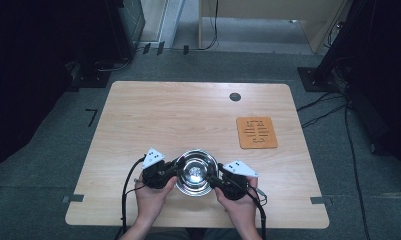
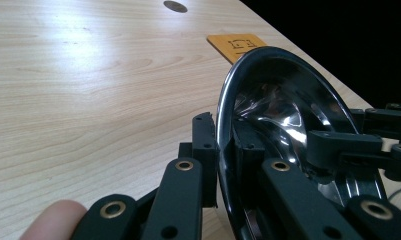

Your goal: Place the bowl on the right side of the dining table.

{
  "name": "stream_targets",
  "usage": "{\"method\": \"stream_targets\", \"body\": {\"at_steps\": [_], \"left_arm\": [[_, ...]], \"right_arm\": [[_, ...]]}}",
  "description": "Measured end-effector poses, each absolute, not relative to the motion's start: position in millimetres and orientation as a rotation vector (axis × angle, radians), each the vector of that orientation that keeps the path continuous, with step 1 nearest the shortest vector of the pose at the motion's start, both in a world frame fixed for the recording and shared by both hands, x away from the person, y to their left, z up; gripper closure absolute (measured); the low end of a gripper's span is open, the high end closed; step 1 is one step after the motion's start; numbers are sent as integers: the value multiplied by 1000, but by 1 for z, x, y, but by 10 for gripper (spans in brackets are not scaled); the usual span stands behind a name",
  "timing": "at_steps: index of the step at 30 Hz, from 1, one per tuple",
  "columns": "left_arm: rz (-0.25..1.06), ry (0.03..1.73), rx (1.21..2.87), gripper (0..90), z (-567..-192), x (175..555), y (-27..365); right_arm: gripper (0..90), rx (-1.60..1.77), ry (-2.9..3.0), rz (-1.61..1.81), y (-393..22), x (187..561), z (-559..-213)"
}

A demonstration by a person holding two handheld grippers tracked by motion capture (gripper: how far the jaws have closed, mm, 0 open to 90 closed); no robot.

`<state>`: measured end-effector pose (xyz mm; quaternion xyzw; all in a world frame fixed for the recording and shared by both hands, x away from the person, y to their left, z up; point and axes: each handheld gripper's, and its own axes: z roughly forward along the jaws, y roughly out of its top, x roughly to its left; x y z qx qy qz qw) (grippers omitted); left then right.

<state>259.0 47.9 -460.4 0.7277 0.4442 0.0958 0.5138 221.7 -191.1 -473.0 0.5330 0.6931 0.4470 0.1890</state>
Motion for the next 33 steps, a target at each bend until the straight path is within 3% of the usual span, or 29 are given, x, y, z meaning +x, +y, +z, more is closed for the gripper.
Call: {"method": "stream_targets", "body": {"at_steps": [5, 8, 9, 14, 18, 26, 33], "left_arm": [[248, 1052, 1748, 845, -461, 255, 44], [250, 1047, 1749, 845, -462, 254, 42], [251, 1045, 1750, 845, -462, 253, 41], [249, 1030, 1752, 845, -464, 252, 40], [277, 1008, 1767, 844, -466, 249, 36], [284, 994, 1793, 827, -469, 247, 32], [292, 963, 1791, 581, -468, 246, 33]], "right_arm": [[648, 1524, 1930, 1237, -190, 222, -474], [725, 1539, 1924, 1274, -192, 222, -475], [787, 1531, 1939, 1315, -195, 222, -476], [811, 1564, 1943, 1402, -201, 222, -479], [880, 1618, 1917, 1420, -202, 221, -482], [892, 1646, 1891, 1407, -205, 221, -484], [892, 1676, 1862, 1381, -212, 222, -483]]}}
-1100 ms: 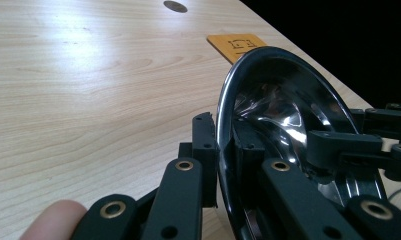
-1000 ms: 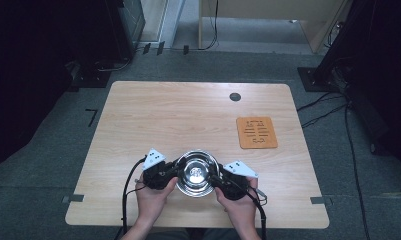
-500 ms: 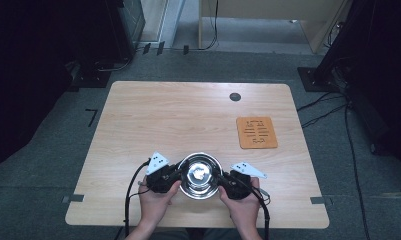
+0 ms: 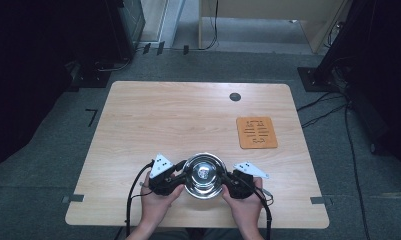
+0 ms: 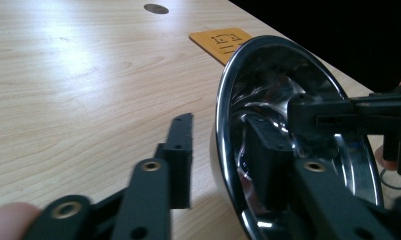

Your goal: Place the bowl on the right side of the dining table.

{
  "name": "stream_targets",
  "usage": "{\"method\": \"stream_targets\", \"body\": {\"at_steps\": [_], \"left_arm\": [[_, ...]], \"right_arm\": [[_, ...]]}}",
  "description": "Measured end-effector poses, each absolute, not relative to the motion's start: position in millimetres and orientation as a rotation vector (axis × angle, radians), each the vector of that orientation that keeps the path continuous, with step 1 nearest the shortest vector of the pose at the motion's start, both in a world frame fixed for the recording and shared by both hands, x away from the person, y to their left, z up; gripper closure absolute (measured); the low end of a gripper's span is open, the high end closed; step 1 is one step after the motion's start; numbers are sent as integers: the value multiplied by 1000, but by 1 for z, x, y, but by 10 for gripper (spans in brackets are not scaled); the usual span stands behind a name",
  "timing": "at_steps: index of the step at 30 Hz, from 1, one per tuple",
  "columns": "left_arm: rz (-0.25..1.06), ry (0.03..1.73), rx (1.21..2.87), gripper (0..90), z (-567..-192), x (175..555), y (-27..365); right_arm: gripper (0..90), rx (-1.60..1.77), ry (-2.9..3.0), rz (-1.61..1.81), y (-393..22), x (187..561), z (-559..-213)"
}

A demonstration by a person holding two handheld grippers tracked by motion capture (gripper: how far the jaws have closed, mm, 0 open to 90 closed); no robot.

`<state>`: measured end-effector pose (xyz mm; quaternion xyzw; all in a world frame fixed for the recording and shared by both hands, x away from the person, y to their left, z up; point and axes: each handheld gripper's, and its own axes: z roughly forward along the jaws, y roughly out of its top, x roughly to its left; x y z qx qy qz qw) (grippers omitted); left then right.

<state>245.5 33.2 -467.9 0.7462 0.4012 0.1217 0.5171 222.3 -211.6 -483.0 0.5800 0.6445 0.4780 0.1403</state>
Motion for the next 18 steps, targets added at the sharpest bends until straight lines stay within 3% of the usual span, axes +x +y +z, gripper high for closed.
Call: {"method": "stream_targets", "body": {"at_steps": [2, 10, 18], "left_arm": [[312, 965, 1795, 534, -467, 245, 33], [309, 993, 1801, 149, -463, 245, 34], [343, 1035, 1794, 22, -460, 248, 42]], "right_arm": [[892, 1676, 1856, 1375, -213, 222, -483], [892, 1697, 1818, 1357, -222, 224, -482], [889, 1717, 1785, 1341, -229, 226, -482]]}}
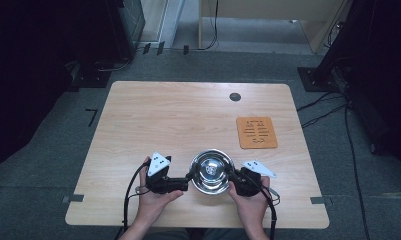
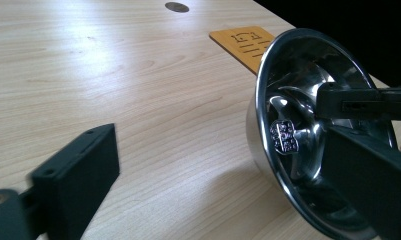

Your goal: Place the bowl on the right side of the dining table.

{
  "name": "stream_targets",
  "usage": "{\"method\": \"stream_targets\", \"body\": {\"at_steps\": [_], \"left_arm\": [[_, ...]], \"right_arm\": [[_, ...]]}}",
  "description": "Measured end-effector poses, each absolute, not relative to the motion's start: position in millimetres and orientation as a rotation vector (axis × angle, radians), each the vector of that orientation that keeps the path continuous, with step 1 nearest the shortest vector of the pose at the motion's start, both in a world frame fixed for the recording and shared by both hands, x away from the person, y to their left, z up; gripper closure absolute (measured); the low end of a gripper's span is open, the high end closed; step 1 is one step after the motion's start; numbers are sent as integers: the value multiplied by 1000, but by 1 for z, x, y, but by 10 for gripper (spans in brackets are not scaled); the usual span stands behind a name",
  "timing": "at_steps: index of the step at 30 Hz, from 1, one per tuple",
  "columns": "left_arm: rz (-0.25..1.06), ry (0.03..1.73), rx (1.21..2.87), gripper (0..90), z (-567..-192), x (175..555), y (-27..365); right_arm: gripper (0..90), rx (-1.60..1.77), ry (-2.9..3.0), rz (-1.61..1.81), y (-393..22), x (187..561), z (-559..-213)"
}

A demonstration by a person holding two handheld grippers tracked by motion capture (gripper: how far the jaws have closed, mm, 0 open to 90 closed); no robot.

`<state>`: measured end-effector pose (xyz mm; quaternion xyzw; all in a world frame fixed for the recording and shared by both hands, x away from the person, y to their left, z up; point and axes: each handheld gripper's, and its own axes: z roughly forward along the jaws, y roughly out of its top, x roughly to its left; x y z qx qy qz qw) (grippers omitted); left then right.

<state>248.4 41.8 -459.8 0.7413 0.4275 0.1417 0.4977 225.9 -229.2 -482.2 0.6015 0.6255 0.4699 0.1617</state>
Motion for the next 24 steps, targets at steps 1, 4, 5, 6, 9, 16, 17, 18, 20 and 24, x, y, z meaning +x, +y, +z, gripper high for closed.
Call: {"method": "stream_targets", "body": {"at_steps": [1, 4, 5, 6, 9, 16, 17, 18, 20, 24], "left_arm": [[347, 1037, 1793, 21, -459, 249, 43], [360, 1047, 1789, 19, -459, 250, 47], [367, 1054, 1789, 19, -459, 250, 48], [373, 1060, 1788, 19, -459, 251, 49], [392, 1077, 1785, 19, -459, 252, 54], [432, 1126, 1781, 19, -461, 258, 65], [435, 1137, 1777, 19, -462, 259, 67], [439, 1143, 1778, 19, -463, 260, 69], [446, 1153, 1775, 19, -464, 261, 72], [475, 1172, 1775, 19, -465, 264, 79]], "right_arm": [[889, 1720, 1780, 1339, -230, 226, -482], [888, 1725, 1767, 1339, -234, 227, -482], [888, 1734, 1757, 1336, -237, 227, -482], [888, 1734, 1757, 1336, -237, 227, -482], [887, 1741, 1746, 1334, -240, 228, -482], [885, 1759, 1728, 1323, -246, 229, -482], [885, 1762, 1727, 1321, -247, 229, -482], [886, 1767, 1721, 1321, -248, 230, -482], [885, 1769, 1718, 1321, -248, 230, -482], [885, 1775, 1711, 1319, -251, 230, -482]]}}
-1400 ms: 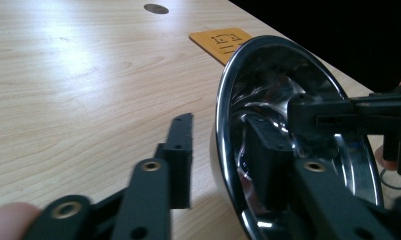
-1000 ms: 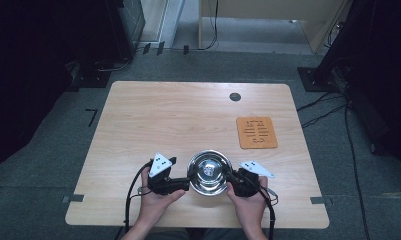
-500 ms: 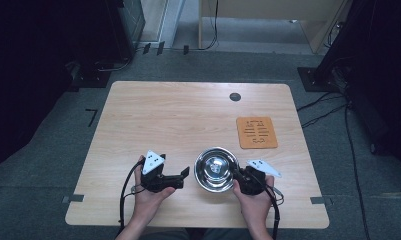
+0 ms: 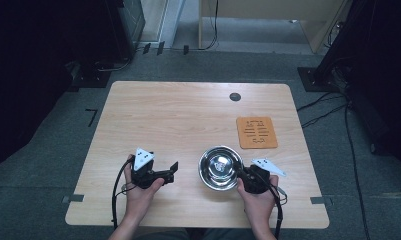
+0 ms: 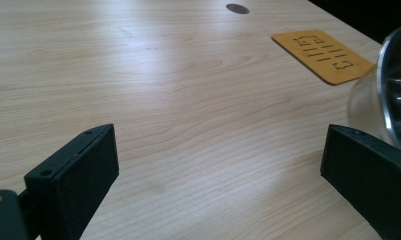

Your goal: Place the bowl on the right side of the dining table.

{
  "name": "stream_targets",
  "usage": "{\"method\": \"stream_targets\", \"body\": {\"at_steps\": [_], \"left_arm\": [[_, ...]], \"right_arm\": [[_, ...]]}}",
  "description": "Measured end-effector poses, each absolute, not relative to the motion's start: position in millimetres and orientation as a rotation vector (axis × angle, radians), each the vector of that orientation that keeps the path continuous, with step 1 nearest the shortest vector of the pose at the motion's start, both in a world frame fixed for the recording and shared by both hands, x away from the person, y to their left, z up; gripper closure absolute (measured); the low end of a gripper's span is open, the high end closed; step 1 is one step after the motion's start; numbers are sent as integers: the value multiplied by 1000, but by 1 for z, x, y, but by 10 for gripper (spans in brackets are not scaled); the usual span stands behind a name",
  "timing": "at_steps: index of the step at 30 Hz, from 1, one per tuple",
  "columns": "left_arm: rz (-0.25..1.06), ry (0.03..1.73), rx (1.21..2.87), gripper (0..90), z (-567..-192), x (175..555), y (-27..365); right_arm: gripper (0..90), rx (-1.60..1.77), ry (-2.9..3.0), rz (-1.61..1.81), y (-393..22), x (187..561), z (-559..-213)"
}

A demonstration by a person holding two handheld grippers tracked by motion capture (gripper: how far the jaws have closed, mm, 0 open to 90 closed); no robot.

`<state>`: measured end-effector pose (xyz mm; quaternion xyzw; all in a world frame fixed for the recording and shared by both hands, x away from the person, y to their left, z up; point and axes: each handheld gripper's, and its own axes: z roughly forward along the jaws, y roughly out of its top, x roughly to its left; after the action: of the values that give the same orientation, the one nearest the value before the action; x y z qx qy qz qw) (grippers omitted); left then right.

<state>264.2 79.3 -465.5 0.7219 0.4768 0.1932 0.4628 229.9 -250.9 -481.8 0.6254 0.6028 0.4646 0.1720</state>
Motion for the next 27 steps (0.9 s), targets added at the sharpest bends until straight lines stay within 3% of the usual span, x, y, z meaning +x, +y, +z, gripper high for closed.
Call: {"method": "stream_targets", "body": {"at_steps": [10, 27], "left_arm": [[576, 1208, 1798, 19, -473, 270, 93], [625, 1316, 1825, 19, -490, 280, 124]], "right_arm": [[885, 1787, 1690, 1313, -257, 231, -482], [885, 1794, 1669, 1299, -264, 232, -483]]}}
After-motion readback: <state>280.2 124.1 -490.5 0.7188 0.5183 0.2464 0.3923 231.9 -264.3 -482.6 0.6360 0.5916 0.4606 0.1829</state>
